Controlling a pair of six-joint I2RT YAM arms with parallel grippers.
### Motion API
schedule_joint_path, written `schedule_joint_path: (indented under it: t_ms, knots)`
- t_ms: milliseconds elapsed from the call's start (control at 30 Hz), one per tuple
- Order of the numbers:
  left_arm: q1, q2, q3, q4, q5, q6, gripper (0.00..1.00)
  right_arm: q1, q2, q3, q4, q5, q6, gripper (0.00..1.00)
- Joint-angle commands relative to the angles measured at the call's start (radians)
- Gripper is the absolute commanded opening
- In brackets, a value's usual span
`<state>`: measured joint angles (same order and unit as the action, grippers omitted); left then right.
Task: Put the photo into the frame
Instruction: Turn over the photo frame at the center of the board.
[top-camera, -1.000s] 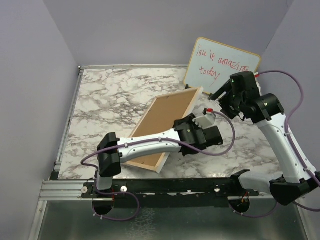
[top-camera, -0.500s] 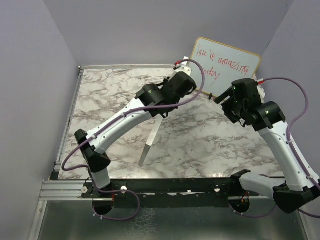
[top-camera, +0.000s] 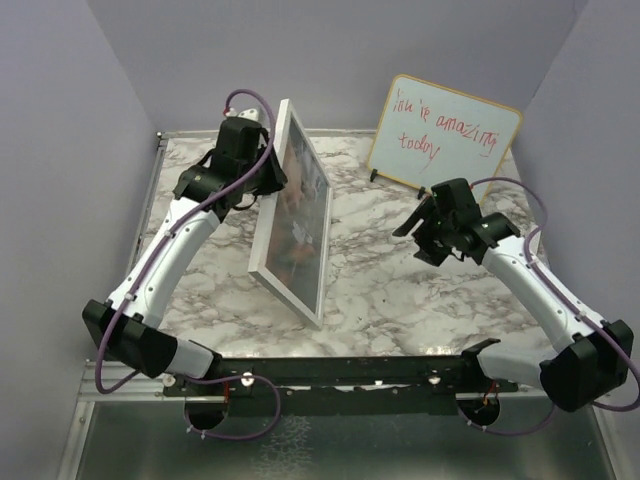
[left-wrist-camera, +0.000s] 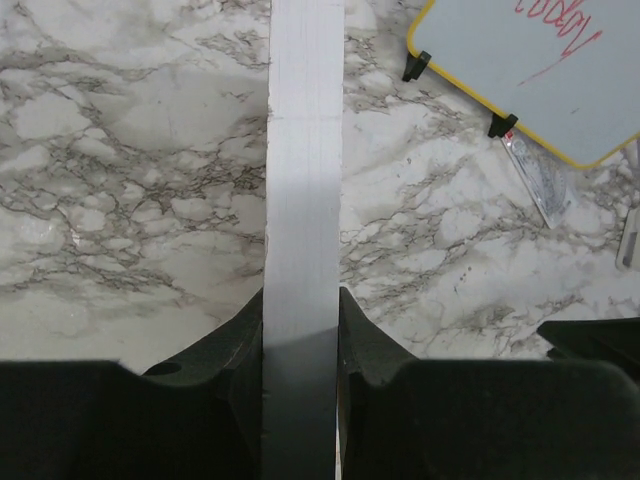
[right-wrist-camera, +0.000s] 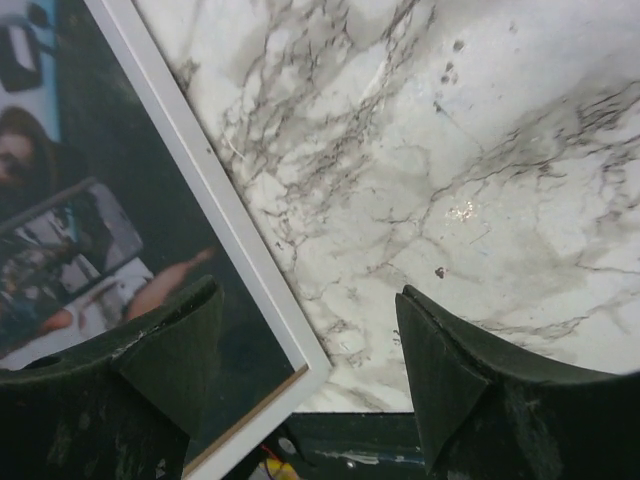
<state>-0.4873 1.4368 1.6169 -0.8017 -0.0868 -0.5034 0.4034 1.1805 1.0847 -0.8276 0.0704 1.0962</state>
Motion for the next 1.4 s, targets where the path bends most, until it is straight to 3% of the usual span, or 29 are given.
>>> schedule_joint_path:
  t_ms: [0, 133, 500, 767, 1233, 1367]
  knots:
    - [0.125, -0.097, -0.149, 0.221, 0.276, -0.105, 0.15, -0.006, 0.062, -0.089, 0.213, -0.239, -0.089, 0.74]
    - [0.232, -0.141, -0.311, 0.318, 0.439, -0.151, 0.15, -0.006, 0.142, -0.130, 0.342, -0.371, -0.137, 0.75]
    - [0.364, -0.167, -0.587, 0.454, 0.637, -0.130, 0.22, -0.006, 0.355, -0.121, 0.471, -0.382, -0.247, 0.78]
    - [0.399, -0.121, -0.688, 0.539, 0.680, -0.110, 0.25, -0.007, 0.457, -0.116, 0.500, -0.343, -0.280, 0.78]
    - [0.459, 0.009, -0.803, 0.732, 0.738, -0.129, 0.27, -0.008, 0.553, -0.158, 0.657, -0.426, -0.274, 0.78]
    - [0.470, 0.040, -0.813, 0.733, 0.721, -0.119, 0.33, -0.009, 0.559, -0.167, 0.677, -0.444, -0.274, 0.78]
